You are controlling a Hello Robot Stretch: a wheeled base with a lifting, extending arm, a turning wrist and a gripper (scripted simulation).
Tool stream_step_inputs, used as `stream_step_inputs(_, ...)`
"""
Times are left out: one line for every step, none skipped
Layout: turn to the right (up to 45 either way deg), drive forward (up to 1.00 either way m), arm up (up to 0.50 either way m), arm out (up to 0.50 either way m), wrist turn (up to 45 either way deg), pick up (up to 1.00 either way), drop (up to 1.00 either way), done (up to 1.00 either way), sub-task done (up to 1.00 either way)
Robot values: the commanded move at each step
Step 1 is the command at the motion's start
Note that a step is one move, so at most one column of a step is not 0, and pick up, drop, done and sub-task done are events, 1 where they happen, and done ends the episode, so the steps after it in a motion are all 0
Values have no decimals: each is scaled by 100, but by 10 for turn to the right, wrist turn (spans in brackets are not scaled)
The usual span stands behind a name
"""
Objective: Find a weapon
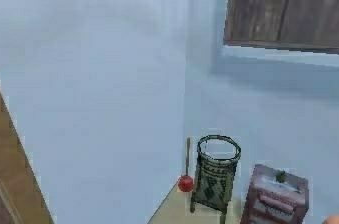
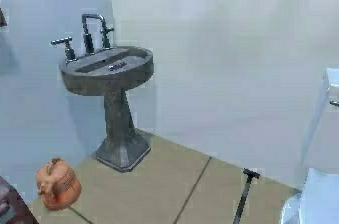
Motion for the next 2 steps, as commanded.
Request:
stream_step_inputs(-390, 0, 0, 0, 0, 0, 0, 0, 0)
stream_step_inputs(0, 45, 0, 0, 0, 0, 0, 0, 0)
